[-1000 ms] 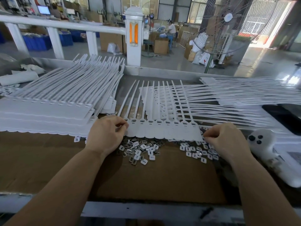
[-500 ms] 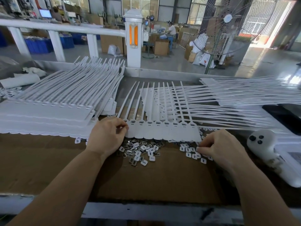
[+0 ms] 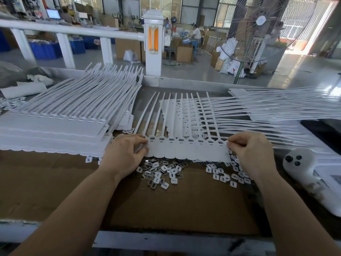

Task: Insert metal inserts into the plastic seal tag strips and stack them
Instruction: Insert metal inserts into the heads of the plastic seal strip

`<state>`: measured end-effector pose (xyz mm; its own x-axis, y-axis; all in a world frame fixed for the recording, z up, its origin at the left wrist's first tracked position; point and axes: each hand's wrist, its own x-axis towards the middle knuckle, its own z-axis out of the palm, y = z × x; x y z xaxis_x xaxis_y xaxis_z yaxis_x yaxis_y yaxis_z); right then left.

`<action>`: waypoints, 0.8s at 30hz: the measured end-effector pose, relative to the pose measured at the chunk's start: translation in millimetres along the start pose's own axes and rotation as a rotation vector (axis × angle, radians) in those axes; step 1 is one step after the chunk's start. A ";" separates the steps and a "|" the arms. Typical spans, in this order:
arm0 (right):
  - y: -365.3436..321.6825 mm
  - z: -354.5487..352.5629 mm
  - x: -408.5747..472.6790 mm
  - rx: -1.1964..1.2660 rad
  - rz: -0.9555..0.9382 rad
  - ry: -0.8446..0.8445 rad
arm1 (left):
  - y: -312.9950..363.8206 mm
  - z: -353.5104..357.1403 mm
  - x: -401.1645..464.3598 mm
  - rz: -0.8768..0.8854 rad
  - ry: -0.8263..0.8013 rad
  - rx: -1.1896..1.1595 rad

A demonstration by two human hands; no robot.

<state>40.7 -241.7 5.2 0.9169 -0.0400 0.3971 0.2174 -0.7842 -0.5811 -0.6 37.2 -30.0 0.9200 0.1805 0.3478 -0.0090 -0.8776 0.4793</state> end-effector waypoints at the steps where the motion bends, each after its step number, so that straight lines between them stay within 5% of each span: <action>1: 1.3 1.0 3.0 0.043 0.017 0.007 | 0.2 -0.2 0.3 0.000 -0.001 -0.005; 24: 12.7 27.0 5.7 -0.384 -0.220 -0.003 | 1.5 -2.0 1.2 0.016 -0.011 -0.003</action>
<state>57.7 -235.1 -19.0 0.8635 0.1552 0.4799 0.2683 -0.9471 -0.1764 -0.3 37.0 -27.3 0.9241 0.1612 0.3465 -0.0252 -0.8790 0.4762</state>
